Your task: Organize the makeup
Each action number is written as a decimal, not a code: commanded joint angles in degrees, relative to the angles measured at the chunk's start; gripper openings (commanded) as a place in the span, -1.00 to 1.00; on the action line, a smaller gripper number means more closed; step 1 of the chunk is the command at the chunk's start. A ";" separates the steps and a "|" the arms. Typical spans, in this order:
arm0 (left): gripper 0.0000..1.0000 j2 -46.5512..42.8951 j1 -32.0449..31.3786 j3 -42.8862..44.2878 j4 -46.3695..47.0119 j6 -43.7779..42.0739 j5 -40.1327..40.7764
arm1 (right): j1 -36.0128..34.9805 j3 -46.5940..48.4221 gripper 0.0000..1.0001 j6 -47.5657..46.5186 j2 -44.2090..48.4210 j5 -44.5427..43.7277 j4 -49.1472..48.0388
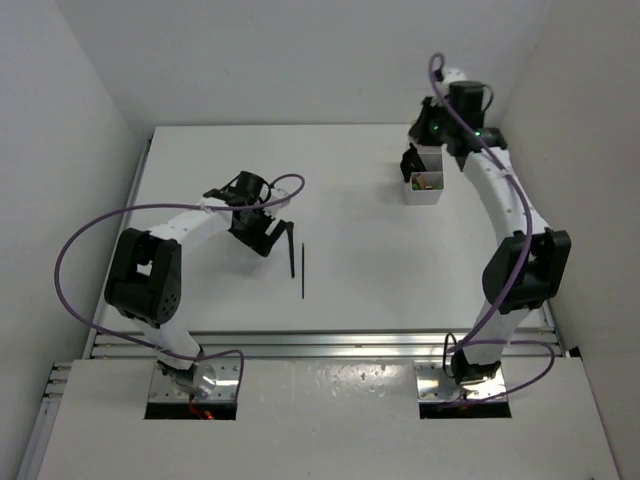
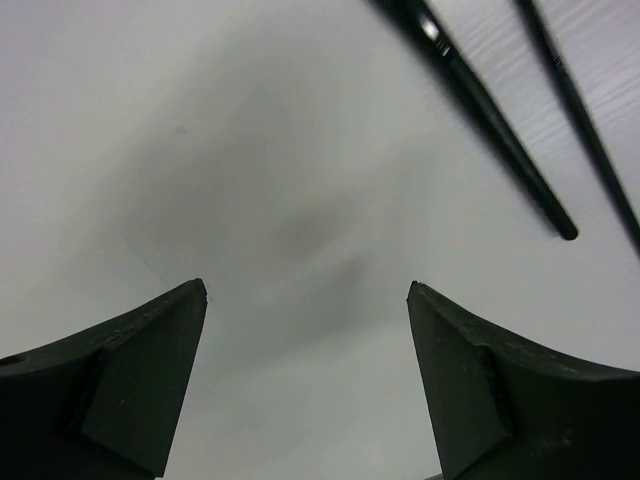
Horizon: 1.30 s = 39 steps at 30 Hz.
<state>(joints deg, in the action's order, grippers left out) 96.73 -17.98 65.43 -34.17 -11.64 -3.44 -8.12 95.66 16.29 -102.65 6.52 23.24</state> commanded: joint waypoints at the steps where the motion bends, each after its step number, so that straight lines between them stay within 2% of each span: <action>1: 0.75 1.44 -2.76 6.54 -1.68 -3.56 1.60 | 5.47 3.21 -1.00 1.98 -2.36 -2.21 -1.71; 7: 0.75 7.50 -4.52 15.95 -2.74 -4.71 3.97 | 10.84 4.09 -1.00 12.08 -9.29 -5.12 -8.91; 9: 0.75 8.65 -4.52 17.27 -3.44 -4.71 3.97 | 11.11 8.12 -1.00 13.06 -12.38 -5.12 -8.48; 15: 0.75 10.41 -4.52 16.58 -3.44 -1.38 3.97 | 10.67 14.38 -1.00 14.72 -20.48 -5.82 -7.95; 23: 0.75 10.94 -4.00 15.44 -2.92 -0.75 2.92 | 10.67 10.96 -1.00 16.40 -23.82 -8.02 -12.43; 26: 0.75 10.94 -4.00 15.43 -2.92 -0.75 2.92 | 10.41 9.90 -0.94 16.40 -24.52 -8.02 -14.19; 30: 0.75 10.94 -4.00 14.38 -2.39 -0.75 2.92 | 10.49 9.02 -0.77 16.93 -25.05 -8.11 -15.77; 34: 0.75 10.41 -4.00 14.38 -1.86 -0.23 2.39 | 10.49 9.72 -0.27 18.07 -26.45 -8.38 -16.30; 39: 0.75 9.89 -3.47 13.24 -1.86 -0.23 2.39 | 9.88 9.64 0.06 16.15 -26.20 -6.79 -18.06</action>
<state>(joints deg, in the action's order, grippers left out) 107.81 -21.98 79.44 -36.67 -12.78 -0.38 2.52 104.92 33.30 -128.99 -0.89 7.66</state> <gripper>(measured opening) 0.874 0.509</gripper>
